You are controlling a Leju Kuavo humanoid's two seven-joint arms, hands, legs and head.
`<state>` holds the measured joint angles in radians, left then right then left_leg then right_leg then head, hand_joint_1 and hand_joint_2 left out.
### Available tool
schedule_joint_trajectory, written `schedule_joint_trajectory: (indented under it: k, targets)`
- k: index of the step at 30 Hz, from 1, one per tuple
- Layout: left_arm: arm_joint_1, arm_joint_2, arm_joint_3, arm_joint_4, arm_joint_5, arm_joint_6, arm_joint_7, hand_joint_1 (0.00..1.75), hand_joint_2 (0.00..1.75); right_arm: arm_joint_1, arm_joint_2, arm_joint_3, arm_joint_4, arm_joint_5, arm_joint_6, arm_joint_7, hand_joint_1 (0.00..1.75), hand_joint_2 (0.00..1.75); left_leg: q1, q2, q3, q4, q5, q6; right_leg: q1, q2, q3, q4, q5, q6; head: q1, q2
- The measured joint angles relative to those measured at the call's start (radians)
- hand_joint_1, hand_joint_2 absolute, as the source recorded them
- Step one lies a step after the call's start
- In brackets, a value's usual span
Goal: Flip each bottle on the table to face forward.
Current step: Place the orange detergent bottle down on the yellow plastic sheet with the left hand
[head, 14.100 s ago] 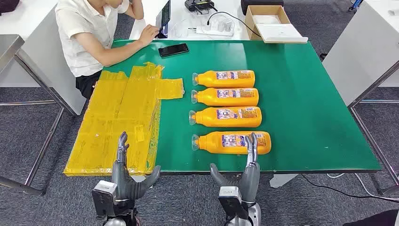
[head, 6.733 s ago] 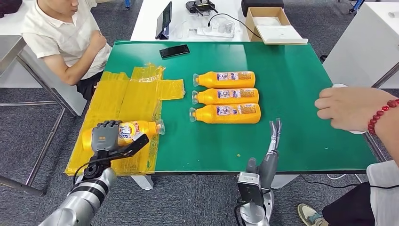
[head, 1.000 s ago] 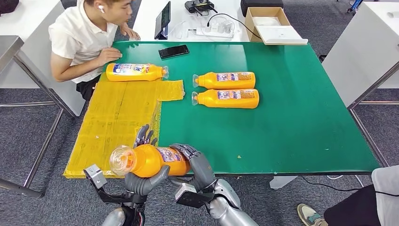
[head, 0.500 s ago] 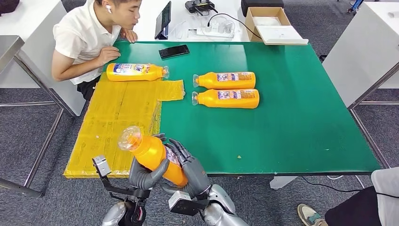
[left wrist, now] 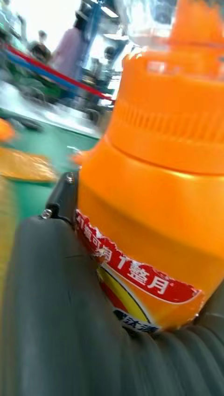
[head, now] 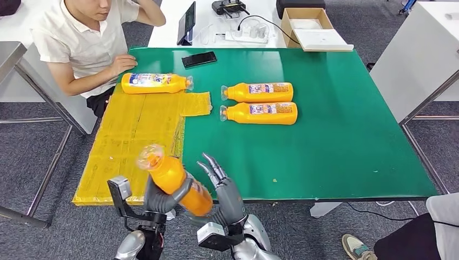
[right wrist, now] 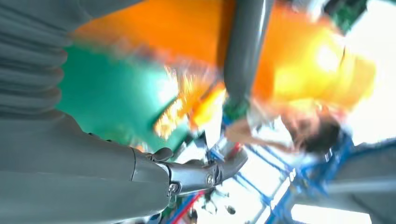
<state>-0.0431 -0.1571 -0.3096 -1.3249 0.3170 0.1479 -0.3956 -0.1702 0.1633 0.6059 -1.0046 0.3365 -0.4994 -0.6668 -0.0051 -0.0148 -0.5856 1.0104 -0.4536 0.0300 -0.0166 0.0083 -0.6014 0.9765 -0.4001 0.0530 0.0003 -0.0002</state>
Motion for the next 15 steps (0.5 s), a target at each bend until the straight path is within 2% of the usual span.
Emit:
schedule_joint_trajectory:
  k: [2,4,9,12,15]
  targets:
    - [-0.003,0.017,0.026,-0.014,-0.093,0.107,-0.001,1.75,1.75,0.030,-0.021,-0.030,-0.059,-0.006,-0.032,0.000,0.00,0.00,0.000,-0.001,0.000,0.000,0.000,0.000,0.000,0.000,0.001,0.000,0.000,0.000,0.000,0.000]
    - [-0.005,0.031,0.054,-0.023,-0.143,0.166,-0.001,1.75,1.75,0.060,-0.039,-0.072,-0.119,-0.005,-0.045,0.000,0.00,0.00,0.000,-0.001,0.000,0.000,0.000,0.000,0.000,0.000,0.001,0.000,0.000,0.000,0.000,0.000]
    - [-0.002,0.045,0.093,-0.031,-0.173,0.203,0.000,1.75,1.75,0.109,-0.058,-0.139,-0.217,0.008,-0.075,0.000,0.00,0.00,0.000,0.000,0.001,0.000,0.000,0.000,0.000,0.000,0.001,0.000,0.000,0.000,0.000,0.000]
    - [0.004,0.049,0.123,-0.047,-0.185,0.259,-0.006,1.75,1.75,0.147,-0.062,-0.184,-0.301,0.006,-0.126,0.000,0.00,0.00,0.000,0.001,0.001,0.000,0.000,0.000,0.000,0.000,0.001,0.000,0.000,0.000,0.000,0.000]
    - [0.006,0.061,0.183,-0.066,-0.200,0.320,-0.008,1.75,1.75,0.197,-0.056,-0.261,-0.421,0.020,-0.134,0.000,0.00,0.00,0.000,0.001,0.001,0.000,0.000,0.000,0.000,0.000,0.000,0.000,0.000,0.000,0.000,0.000]
